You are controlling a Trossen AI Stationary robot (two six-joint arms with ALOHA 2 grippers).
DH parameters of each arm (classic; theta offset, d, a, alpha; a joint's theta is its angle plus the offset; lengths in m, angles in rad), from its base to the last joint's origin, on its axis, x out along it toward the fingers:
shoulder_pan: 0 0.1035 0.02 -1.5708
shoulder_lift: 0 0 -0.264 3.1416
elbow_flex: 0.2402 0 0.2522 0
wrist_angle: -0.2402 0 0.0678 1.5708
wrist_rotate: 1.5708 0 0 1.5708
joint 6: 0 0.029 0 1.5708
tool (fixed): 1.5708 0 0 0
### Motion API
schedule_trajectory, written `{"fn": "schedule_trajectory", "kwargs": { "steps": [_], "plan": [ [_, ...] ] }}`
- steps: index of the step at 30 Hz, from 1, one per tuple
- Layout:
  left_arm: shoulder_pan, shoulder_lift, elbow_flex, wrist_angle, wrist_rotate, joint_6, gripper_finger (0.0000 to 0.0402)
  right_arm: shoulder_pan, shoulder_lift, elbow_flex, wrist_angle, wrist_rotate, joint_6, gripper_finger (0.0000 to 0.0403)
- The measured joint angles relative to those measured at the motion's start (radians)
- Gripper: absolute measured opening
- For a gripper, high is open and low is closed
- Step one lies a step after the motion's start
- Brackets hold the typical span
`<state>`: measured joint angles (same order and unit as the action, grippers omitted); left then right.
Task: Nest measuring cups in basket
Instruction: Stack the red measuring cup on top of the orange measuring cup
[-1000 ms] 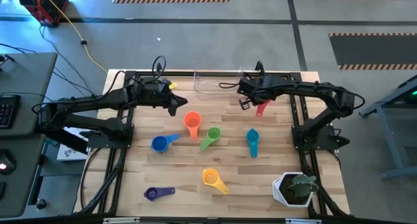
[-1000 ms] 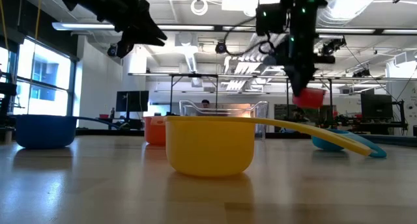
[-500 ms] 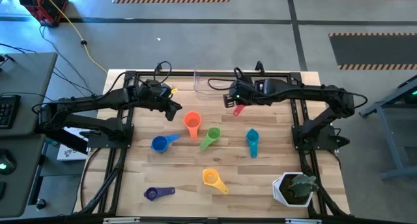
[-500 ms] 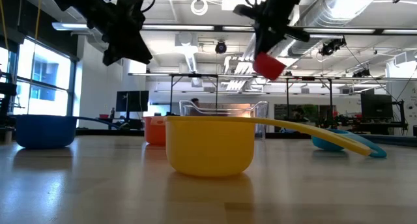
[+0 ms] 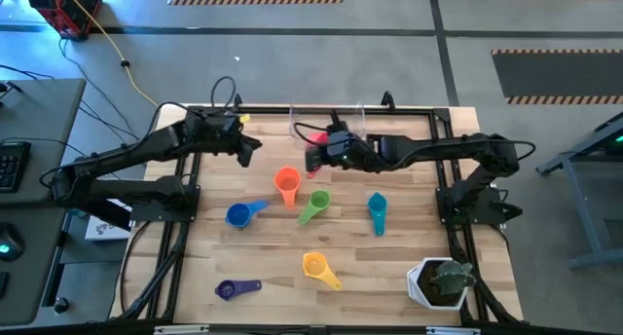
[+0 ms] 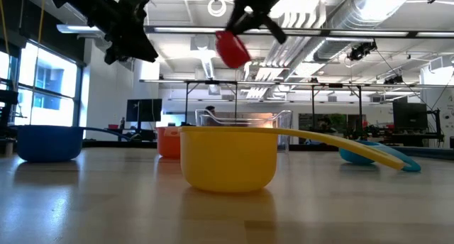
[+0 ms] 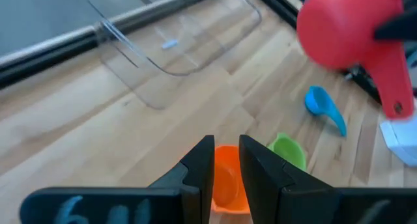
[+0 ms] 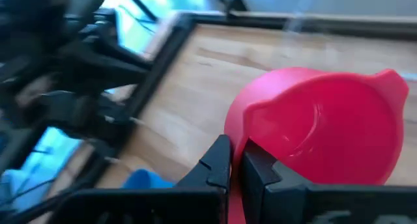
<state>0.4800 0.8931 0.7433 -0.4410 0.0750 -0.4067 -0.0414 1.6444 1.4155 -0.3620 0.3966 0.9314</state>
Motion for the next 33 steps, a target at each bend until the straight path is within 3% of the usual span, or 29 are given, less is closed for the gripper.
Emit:
{"fn": "schedule_trajectory", "kwargs": {
  "steps": [7,14,25,33],
  "plan": [
    [0.050,-0.078,0.000,-0.038,0.000,0.000,0.0062,-0.002,0.070,0.000,0.253,-0.065,-0.100,0.0000],
    [0.058,-0.127,0.000,-0.063,0.001,0.000,0.0062,-0.004,0.133,0.069,0.304,-0.100,-0.181,0.0000],
    [0.057,-0.133,0.000,-0.153,0.001,-0.002,0.0062,-0.011,0.380,0.535,-0.179,-0.122,-0.259,0.0000],
    [0.057,-0.133,-0.001,-0.193,-0.001,-0.001,0.0062,-0.011,0.522,0.646,-0.305,-0.211,-0.259,0.0000]
  ]
}}
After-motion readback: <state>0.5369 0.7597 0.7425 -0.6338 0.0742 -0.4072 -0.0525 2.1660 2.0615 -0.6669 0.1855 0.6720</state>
